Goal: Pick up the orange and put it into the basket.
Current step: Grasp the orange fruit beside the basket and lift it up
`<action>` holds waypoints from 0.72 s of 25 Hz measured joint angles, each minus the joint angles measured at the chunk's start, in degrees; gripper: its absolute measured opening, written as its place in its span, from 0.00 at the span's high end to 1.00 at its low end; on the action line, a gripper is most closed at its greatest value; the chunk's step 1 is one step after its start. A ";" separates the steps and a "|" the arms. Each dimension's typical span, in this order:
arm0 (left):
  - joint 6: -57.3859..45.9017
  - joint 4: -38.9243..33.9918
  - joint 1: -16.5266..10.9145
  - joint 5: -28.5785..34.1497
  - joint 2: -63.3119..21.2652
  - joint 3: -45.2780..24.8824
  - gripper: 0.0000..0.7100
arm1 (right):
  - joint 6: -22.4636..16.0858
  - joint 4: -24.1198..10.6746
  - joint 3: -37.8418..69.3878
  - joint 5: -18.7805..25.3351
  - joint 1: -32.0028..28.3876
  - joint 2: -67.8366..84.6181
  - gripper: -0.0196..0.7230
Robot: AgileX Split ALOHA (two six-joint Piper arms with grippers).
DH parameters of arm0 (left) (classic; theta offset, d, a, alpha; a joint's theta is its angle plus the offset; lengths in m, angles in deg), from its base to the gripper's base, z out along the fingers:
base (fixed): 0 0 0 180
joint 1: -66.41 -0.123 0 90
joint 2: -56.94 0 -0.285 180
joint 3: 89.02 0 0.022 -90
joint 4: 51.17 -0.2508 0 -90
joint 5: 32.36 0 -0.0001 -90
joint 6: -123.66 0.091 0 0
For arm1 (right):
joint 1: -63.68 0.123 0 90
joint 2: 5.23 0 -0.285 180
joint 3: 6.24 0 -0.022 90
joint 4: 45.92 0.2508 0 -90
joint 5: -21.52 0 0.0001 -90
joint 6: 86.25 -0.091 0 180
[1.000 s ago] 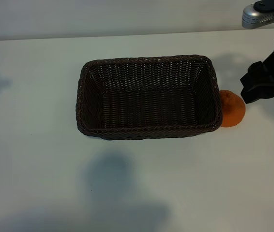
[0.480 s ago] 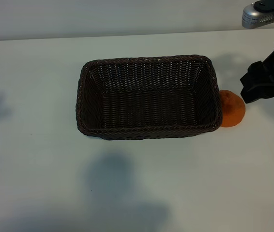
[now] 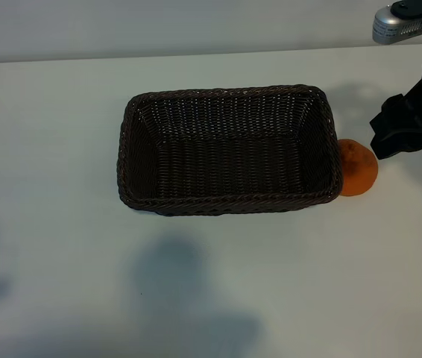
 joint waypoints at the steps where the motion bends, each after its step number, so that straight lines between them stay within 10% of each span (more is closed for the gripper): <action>1: -0.12 0.00 0.00 0.39 -1.44 -1.35 0.18 | 0.00 0.00 0.00 0.00 0.00 0.00 0.17; 18: -4.43 -8.72 0.44 4.04 -13.47 -18.78 0.19 | 0.11 0.00 0.00 0.00 0.00 0.00 0.17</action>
